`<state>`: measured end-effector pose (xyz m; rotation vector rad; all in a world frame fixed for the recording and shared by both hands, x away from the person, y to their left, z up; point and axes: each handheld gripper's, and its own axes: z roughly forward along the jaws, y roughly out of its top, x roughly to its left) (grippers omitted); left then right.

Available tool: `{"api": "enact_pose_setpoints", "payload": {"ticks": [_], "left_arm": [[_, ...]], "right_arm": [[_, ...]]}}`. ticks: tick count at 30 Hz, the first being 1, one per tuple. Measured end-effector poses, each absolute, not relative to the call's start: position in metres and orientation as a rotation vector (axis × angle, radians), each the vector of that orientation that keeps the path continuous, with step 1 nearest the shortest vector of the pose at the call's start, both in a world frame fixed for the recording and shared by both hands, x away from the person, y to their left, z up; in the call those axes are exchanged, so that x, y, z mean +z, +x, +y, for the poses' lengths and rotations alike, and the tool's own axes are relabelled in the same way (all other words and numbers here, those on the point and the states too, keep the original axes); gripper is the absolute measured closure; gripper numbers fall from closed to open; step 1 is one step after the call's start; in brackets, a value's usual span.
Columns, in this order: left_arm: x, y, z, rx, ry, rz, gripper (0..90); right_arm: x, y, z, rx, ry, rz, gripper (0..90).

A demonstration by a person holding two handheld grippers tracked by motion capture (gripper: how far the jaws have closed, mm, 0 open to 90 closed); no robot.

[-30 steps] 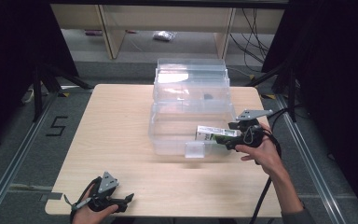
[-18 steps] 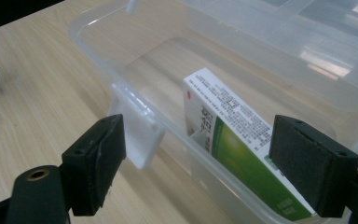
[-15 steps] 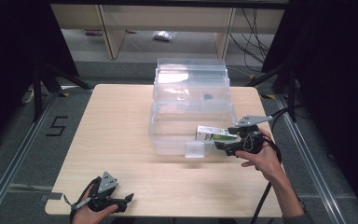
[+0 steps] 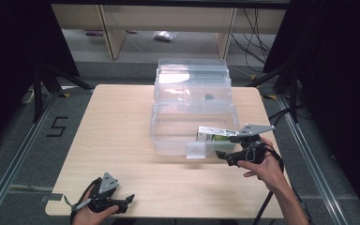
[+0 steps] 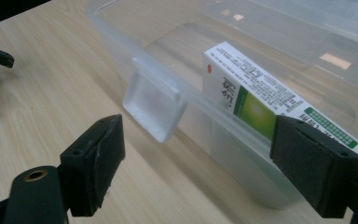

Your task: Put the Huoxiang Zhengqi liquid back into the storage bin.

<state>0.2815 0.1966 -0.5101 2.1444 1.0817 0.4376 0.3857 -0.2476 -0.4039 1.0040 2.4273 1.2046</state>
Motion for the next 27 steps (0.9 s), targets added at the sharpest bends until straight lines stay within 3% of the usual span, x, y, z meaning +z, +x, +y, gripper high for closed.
{"api": "enact_pose_setpoints", "payload": {"ticks": [27], "left_arm": [[-0.511, 0.282, 0.197, 0.439, 2.144, 1.093, 16.0]], "right_arm": [[-0.434, 0.348, -0.248, 1.197, 0.992, 2.457, 19.1]]}}
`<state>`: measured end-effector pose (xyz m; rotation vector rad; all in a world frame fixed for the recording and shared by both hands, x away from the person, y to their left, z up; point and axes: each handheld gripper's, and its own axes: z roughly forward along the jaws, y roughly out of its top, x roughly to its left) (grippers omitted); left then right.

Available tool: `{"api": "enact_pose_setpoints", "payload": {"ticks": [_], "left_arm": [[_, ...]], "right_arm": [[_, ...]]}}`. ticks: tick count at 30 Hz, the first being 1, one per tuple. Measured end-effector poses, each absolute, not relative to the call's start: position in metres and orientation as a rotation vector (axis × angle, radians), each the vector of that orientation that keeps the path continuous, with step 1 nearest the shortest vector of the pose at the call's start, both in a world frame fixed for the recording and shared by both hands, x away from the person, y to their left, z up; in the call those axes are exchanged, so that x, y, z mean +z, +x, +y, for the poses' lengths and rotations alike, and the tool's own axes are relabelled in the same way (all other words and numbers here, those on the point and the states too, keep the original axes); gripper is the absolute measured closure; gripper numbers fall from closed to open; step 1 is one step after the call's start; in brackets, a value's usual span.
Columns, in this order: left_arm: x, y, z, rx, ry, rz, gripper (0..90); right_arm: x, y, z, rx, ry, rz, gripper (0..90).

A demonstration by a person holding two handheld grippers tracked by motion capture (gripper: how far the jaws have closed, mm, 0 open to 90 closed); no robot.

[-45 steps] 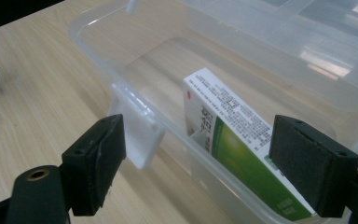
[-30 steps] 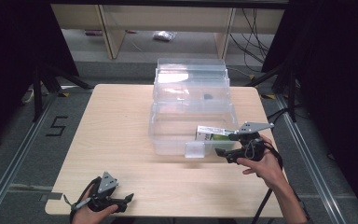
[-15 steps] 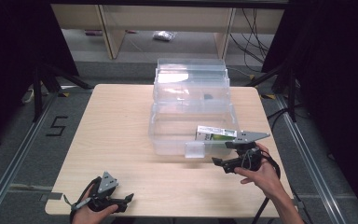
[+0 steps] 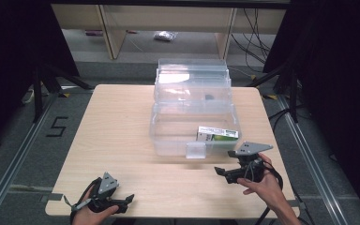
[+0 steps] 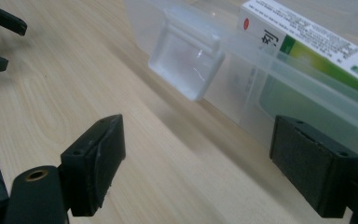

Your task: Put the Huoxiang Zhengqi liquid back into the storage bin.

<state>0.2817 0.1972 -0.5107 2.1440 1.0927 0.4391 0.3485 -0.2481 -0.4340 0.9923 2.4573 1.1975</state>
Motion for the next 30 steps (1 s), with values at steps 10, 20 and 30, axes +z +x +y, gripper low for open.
{"api": "enact_pose_setpoints", "payload": {"ticks": [10, 20, 30], "left_arm": [[-0.51, 0.282, 0.197, 0.452, 2.149, 1.094, 16.0], [-0.51, 0.282, 0.197, 0.443, 2.149, 1.094, 16.0], [-0.51, 0.282, 0.197, 0.444, 2.146, 1.086, 16.0]], "right_arm": [[-0.454, 0.329, -0.269, 1.218, 1.035, 2.454, 18.7], [-0.465, 0.32, -0.274, 1.207, 1.052, 2.476, 18.2], [-0.478, 0.31, -0.277, 1.165, 1.091, 2.521, 16.7]]}}
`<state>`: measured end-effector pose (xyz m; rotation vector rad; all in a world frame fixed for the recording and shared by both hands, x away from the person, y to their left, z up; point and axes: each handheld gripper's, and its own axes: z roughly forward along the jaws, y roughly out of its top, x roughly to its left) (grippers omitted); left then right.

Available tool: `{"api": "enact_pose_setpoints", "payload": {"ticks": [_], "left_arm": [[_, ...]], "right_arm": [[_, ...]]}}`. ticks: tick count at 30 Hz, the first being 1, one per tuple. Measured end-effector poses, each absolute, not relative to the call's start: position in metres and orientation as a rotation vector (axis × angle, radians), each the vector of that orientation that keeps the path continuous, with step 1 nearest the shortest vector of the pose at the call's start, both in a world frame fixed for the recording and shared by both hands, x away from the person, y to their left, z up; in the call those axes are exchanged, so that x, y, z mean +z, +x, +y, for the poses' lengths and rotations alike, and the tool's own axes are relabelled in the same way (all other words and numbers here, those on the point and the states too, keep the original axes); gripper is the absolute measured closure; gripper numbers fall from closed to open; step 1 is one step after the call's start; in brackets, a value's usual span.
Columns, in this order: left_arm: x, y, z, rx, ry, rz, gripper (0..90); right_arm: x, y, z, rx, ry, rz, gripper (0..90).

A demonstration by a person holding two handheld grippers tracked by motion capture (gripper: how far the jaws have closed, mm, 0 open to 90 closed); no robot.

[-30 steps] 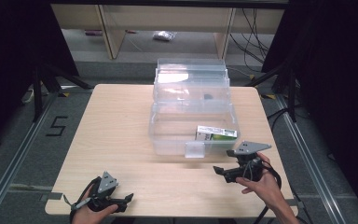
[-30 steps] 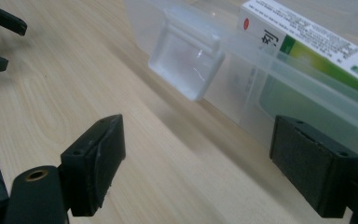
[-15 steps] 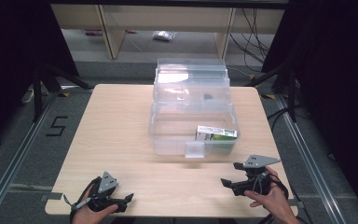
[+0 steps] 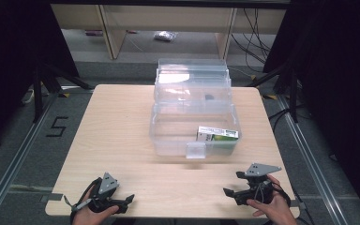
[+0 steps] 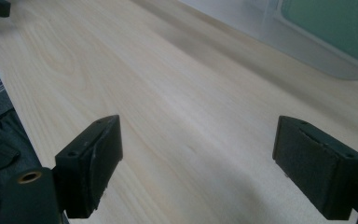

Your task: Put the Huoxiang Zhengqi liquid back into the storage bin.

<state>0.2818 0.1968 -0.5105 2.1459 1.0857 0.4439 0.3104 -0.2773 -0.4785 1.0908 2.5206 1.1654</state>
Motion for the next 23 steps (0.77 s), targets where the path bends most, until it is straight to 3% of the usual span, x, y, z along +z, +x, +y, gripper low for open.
{"api": "enact_pose_setpoints", "payload": {"ticks": [23], "left_arm": [[-0.5101, 0.2818, 0.1963, 0.441, 2.154, 1.083, 16.0]], "right_arm": [[-0.4852, 0.3045, -0.2808, 1.107, 1.114, 2.535, 16.8]]}}
